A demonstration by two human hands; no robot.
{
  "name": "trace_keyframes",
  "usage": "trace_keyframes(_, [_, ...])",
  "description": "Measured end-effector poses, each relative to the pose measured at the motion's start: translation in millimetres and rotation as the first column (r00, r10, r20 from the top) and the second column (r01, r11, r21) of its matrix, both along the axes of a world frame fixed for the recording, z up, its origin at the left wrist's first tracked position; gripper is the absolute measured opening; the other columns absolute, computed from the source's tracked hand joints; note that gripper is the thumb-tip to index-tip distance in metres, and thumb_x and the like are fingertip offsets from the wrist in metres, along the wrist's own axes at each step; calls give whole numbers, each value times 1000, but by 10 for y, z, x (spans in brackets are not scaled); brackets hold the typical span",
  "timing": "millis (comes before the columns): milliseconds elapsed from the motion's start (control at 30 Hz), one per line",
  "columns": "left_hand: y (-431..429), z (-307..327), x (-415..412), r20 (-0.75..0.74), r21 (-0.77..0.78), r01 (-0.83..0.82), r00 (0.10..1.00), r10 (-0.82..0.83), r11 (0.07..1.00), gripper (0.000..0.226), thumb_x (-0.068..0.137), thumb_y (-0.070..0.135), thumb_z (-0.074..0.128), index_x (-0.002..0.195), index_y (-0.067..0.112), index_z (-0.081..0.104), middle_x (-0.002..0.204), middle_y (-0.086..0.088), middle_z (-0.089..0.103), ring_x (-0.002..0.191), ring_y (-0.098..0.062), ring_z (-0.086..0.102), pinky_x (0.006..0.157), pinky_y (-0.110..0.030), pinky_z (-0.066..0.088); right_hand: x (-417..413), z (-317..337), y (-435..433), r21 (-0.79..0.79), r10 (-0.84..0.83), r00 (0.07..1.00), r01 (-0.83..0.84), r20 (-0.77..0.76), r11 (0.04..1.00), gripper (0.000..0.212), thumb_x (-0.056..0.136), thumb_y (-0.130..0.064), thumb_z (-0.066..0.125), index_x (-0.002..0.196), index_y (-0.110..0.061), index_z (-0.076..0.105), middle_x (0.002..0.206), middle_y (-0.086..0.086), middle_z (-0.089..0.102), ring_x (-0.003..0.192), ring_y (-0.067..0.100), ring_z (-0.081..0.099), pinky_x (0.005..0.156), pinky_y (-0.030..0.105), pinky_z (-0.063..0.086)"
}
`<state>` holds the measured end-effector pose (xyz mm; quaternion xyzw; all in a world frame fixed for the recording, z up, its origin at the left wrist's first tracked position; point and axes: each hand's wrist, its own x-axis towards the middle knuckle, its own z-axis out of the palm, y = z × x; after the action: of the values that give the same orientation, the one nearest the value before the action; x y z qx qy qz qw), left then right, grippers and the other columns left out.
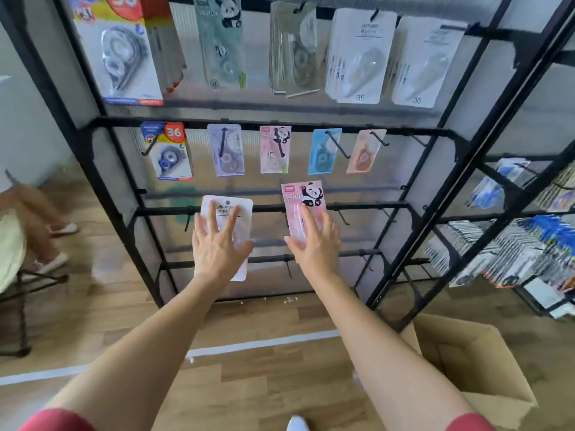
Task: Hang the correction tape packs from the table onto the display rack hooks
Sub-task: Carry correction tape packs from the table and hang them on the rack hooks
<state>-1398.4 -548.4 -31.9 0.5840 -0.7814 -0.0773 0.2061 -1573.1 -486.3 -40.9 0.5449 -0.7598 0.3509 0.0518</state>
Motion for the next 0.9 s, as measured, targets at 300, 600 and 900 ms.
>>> trace_keyframes(300, [-500,229,-323,-125,-69,-94,989,85,993,77,84,37,65,149,38,24,160,-6,0,145,-36,-2,117,-50,13,-305,97,-763,-58,124,991,-126,-46,990,71,77,-34,78,140,-26,46,137,24,45,121,45,45,83,61,49])
trace_keyframes(600, [-900,366,-366,-111,-133,-84,991,70,988,74,84,36,65,148,35,28,159,-9,4,144,-40,2,117,-52,15,-245,8,-989,-155,109,989,-125,-104,980,64,82,-47,59,139,-31,36,136,21,47,119,42,50,79,54,50])
trace_keyframes(900, [-1226,519,-346,-72,-173,20,997,-33,985,78,87,39,63,150,38,17,160,-5,-8,145,-35,-9,117,-54,12,-161,-33,-1150,-109,50,997,-56,-55,992,72,78,-44,70,140,-34,33,137,21,45,122,43,46,83,55,47])
